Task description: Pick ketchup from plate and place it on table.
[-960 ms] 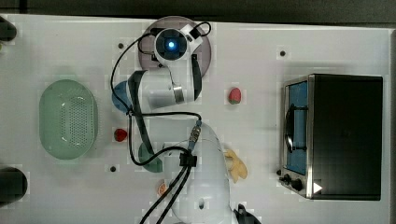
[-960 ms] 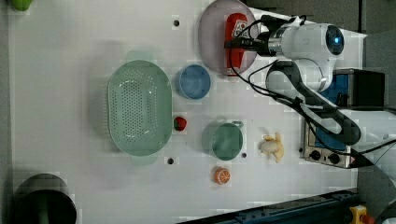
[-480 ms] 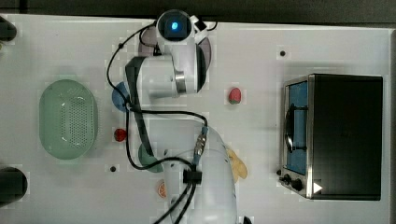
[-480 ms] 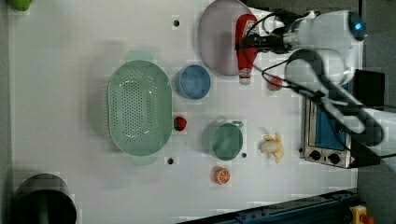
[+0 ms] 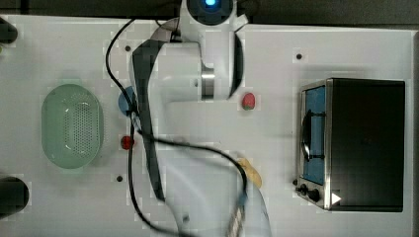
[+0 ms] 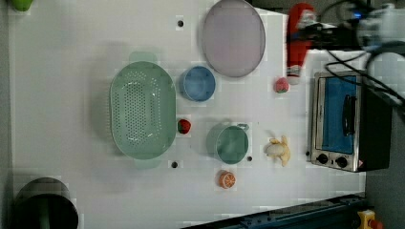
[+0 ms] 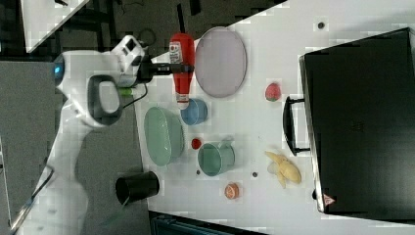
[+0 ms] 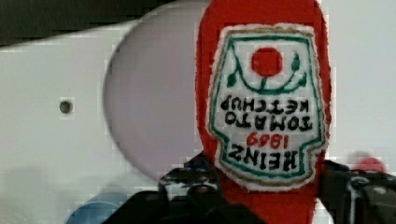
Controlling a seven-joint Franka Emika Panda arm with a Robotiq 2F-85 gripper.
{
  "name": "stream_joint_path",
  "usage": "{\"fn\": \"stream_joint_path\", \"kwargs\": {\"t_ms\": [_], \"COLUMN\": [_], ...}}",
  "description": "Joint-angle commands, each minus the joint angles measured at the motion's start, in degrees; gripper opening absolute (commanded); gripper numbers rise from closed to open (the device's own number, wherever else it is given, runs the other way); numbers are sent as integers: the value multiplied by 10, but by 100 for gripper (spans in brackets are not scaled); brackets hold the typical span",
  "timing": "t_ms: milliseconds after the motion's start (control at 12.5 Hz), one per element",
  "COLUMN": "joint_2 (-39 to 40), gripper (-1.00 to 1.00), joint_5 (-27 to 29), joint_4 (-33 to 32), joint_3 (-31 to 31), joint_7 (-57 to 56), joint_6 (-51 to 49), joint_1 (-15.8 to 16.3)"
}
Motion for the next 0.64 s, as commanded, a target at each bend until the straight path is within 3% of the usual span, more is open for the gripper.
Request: {"fn": "stream_joint_path", "kwargs": {"t_ms": [80, 640], "joint_2": [-70, -181], "gripper": [21, 21], "joint_5": [18, 16], "joint_4": [-87, -326], "joint_3": [-4, -32], "joint_7": [3, 8], "joint_6": [-6, 75], "joint_1": [-38, -42]}}
